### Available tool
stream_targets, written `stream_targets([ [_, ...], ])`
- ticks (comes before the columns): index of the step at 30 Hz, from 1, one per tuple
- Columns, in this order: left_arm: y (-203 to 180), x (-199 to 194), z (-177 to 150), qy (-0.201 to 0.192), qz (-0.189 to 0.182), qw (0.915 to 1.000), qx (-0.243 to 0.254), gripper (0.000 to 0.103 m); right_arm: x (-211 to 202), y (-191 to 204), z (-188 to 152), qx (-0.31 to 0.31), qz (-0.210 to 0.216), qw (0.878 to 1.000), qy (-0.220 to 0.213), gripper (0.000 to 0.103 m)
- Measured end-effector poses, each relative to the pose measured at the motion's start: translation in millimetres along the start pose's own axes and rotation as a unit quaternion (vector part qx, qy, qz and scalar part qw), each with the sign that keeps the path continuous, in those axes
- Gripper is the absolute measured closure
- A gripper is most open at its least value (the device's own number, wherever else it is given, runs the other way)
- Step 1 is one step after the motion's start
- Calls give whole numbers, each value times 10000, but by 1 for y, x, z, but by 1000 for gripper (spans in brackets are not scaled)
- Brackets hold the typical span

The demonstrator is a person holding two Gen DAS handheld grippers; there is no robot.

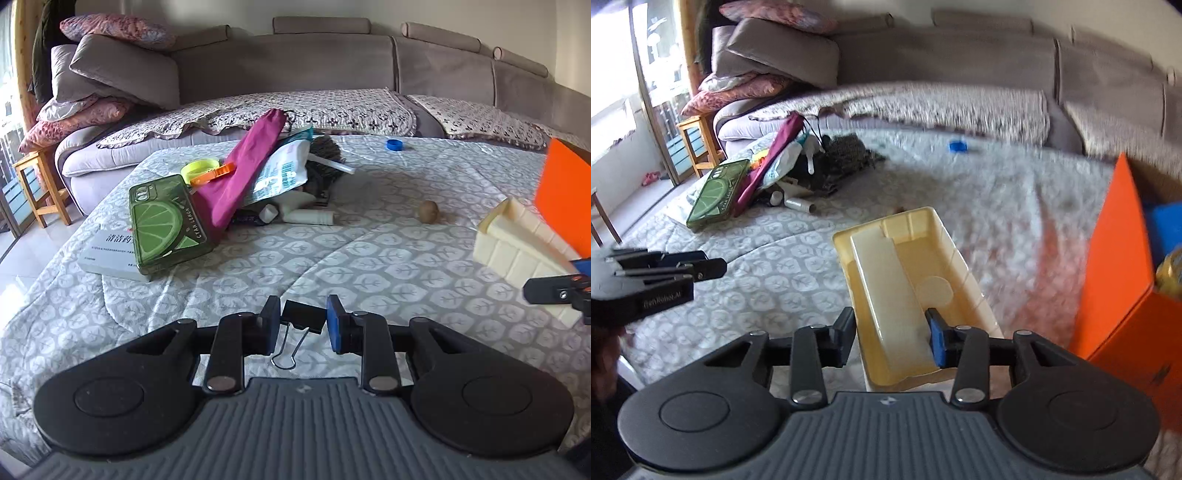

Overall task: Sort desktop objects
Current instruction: 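Carry the tray and clip into the orange box and open both grippers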

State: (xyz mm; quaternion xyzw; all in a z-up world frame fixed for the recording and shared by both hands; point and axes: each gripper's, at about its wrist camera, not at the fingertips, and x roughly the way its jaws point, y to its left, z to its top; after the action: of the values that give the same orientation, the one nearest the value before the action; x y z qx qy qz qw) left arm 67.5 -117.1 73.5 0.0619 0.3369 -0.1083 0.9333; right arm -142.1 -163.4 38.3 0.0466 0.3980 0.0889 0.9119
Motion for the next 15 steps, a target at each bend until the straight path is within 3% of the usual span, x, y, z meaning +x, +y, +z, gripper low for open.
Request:
stream_targets([
  [5,-7,-3,21,59,-47,9999,89,76,-26,12,11,56,-30,9997,255,63],
  [8,5,-25,11,-55,-110,9998,177,76,-51,15,20,23,-200,9996,194,63],
  [11,27,-82,-16,-179,-224,9992,284,76,-78,15,28,-8,-424,9991,59,63],
  [15,21,-123,-7,-362,-431,9970,537,76,-113,5,38,27,-812,9966,-116,63],
])
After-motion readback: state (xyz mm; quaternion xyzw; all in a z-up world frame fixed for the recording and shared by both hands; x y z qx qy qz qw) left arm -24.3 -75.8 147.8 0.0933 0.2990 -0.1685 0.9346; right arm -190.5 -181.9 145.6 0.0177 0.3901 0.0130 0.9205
